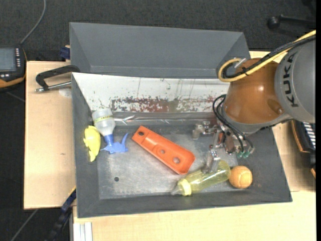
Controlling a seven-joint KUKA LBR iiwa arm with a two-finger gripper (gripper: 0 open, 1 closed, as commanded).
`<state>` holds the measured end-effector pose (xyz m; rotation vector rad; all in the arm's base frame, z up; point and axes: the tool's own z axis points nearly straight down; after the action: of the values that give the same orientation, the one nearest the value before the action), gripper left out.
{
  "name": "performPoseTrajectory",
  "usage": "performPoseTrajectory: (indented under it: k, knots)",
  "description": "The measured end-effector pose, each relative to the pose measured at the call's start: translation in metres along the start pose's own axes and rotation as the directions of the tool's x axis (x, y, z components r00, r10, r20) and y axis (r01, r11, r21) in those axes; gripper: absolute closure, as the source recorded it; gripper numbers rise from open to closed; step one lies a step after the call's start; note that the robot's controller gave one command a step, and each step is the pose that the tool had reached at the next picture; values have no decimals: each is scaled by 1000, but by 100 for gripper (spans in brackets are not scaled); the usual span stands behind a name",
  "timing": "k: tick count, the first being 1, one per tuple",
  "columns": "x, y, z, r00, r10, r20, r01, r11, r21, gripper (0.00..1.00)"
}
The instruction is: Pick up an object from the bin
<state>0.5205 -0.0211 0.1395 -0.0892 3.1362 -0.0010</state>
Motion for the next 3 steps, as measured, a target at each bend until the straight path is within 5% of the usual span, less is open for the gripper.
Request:
performPoseTrajectory:
  k: [1, 2, 3]
  knots:
    - [-11, 48, 46, 997, -72, -3, 72, 997, -2, 0]
    - [-33, 80, 69, 977, -212, 4, 212, 977, -1, 100]
    - [-33, 80, 69, 977, -212, 4, 212, 977, -1, 100]
